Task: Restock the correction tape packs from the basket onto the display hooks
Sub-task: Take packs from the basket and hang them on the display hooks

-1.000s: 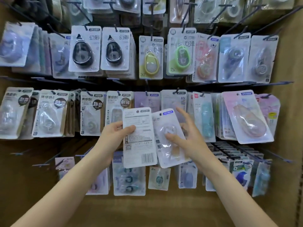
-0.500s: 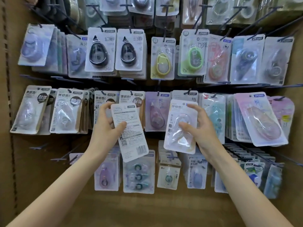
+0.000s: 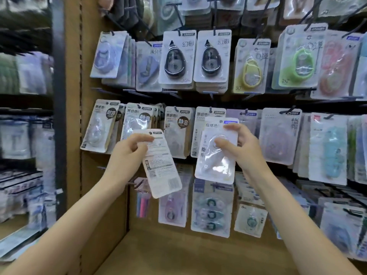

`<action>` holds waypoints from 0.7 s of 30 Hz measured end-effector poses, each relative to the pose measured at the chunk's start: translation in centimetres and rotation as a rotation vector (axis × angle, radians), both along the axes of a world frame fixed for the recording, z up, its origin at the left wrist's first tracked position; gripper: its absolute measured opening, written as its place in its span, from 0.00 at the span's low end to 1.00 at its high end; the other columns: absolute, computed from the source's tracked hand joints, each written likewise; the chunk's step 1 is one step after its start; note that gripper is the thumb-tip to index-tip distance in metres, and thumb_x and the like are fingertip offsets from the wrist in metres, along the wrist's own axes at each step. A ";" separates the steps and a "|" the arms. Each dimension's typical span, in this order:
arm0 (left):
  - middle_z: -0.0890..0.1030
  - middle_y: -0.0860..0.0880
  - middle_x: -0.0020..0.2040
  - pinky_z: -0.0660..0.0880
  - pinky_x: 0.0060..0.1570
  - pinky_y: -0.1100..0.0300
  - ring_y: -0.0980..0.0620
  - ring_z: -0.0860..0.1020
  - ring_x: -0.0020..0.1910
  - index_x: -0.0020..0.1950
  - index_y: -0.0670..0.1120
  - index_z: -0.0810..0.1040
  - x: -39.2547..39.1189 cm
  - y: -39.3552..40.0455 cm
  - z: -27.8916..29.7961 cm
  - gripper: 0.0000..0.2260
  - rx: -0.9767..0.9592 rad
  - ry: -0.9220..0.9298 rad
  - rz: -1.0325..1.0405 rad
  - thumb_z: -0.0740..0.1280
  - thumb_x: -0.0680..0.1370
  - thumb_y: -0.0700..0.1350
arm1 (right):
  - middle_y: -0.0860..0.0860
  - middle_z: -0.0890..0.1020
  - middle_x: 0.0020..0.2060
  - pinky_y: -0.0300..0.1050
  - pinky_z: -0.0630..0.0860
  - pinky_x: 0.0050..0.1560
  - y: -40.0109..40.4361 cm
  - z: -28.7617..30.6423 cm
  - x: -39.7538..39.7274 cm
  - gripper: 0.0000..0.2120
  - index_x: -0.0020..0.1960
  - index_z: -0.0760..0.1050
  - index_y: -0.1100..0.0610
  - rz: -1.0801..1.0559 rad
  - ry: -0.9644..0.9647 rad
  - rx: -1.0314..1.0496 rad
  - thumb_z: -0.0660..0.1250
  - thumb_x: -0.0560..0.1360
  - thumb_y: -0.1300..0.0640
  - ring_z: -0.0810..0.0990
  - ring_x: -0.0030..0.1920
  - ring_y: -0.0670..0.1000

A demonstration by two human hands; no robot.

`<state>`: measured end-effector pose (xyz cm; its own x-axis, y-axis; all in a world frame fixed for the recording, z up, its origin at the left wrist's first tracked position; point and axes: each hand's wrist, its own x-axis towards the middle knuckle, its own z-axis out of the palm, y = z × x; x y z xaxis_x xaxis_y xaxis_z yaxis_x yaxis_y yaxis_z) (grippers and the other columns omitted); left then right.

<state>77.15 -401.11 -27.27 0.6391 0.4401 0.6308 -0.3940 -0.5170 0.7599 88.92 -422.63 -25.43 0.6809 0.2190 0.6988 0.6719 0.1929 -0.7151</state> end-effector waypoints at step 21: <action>0.81 0.52 0.43 0.75 0.29 0.64 0.55 0.80 0.33 0.49 0.54 0.78 -0.8 -0.2 0.6 0.08 0.235 0.176 -0.149 0.67 0.76 0.41 | 0.52 0.82 0.45 0.42 0.79 0.40 1.7 -0.7 -0.8 0.13 0.48 0.68 0.55 0.118 0.098 0.003 0.71 0.71 0.64 0.81 0.43 0.50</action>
